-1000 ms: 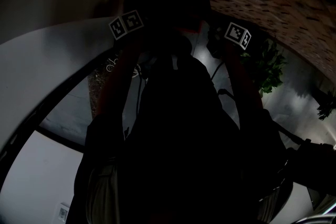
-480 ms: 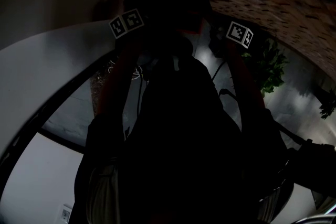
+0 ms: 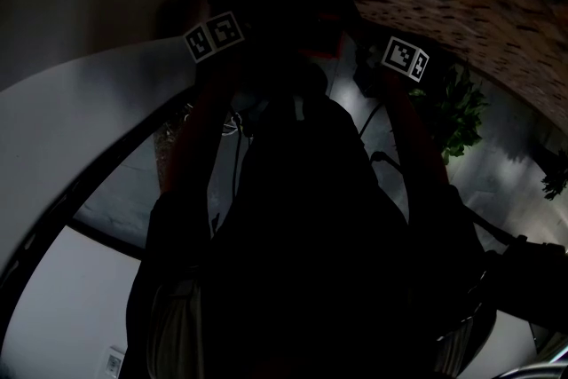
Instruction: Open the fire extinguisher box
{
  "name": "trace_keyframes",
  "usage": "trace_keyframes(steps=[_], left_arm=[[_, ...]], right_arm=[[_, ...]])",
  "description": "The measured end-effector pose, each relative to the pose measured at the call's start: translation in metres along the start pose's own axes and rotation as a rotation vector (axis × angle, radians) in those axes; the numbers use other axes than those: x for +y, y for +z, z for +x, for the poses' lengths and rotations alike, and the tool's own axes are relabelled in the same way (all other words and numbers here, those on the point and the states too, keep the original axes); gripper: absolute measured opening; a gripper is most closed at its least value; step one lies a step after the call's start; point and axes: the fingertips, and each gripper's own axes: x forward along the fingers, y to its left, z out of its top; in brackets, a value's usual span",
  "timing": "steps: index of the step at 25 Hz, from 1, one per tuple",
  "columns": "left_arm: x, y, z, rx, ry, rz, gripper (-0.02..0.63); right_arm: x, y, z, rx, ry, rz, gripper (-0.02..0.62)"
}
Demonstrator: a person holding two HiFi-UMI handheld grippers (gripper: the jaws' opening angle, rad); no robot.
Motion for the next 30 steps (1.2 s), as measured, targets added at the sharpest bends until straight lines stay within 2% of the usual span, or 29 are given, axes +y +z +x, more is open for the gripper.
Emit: trace_keyframes(steps=[9, 30], left_arm=[[-0.006, 0.011, 0.006, -0.011, -0.013, 0.029, 0.149], [-0.011, 0.020, 0.010, -0.029, -0.016, 0.077, 0.149]], right_arm=[[0.001, -0.001, 0.000, 0.028, -0.048, -0.127, 0.233], [0.006, 0.017, 0.002, -0.012, -0.084, -0.175, 0.204]])
